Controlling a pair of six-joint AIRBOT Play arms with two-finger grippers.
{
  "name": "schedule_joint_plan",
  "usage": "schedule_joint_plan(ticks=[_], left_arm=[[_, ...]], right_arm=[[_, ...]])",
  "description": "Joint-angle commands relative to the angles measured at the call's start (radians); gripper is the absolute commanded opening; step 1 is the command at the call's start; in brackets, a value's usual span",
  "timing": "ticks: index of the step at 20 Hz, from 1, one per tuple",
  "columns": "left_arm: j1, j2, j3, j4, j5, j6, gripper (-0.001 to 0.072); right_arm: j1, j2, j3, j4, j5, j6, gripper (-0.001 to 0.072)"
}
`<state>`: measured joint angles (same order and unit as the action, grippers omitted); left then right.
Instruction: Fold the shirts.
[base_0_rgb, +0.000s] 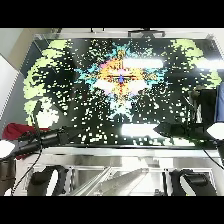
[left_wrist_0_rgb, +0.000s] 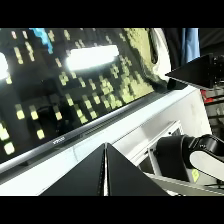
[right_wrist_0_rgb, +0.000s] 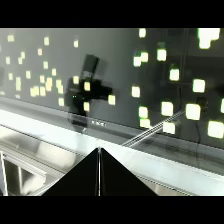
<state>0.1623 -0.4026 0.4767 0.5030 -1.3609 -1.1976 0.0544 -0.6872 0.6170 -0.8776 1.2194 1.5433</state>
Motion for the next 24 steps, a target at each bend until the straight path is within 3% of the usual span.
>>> schedule_joint_plan(ticks=[1,5,7,8,9,11,13,15,19,24], left_arm=[[-0.001,0.001,0.000,0.002,-0.001,0.000,0.0011],[0.000,0.001,0.005,0.016,0.015,0.000,0.0008],[0.000,0.000,0.080,0.212,0.062,-0.020,0.0001],[0.000,0.000,0.140,0.362,0.100,-0.077,0.0006],[0.000,0.000,0.196,0.507,0.124,-0.134,0.0206],[0.000,0.000,0.290,0.830,0.163,-0.296,0.0720],[0.000,-0.007,0.342,1.175,0.148,-0.493,0.0720],[0.001,-0.051,0.354,1.440,0.083,-0.621,0.0720],[0.127,-0.240,0.278,1.512,0.053,-0.624,0.0720],[0.375,-0.518,0.184,1.459,0.120,-0.515,0.0720]], right_arm=[[0.001,0.001,0.000,0.001,0.000,0.001,0.0015],[0.001,0.001,0.000,0.001,0.000,0.001,0.0015],[0.001,0.001,0.000,0.001,0.000,0.001,0.0015],[0.001,0.001,0.000,0.001,0.000,0.001,0.0015],[0.001,0.001,0.000,0.001,0.000,0.001,0.0015],[0.001,0.001,0.000,0.001,0.000,0.001,0.0015],[0.001,0.001,0.000,0.001,0.000,0.001,0.0015],[0.001,0.001,0.000,0.001,0.000,0.001,0.0015],[0.001,0.001,0.000,0.001,-0.022,0.001,0.0015],[0.001,0.001,0.000,0.001,-0.053,0.001,0.0015]])
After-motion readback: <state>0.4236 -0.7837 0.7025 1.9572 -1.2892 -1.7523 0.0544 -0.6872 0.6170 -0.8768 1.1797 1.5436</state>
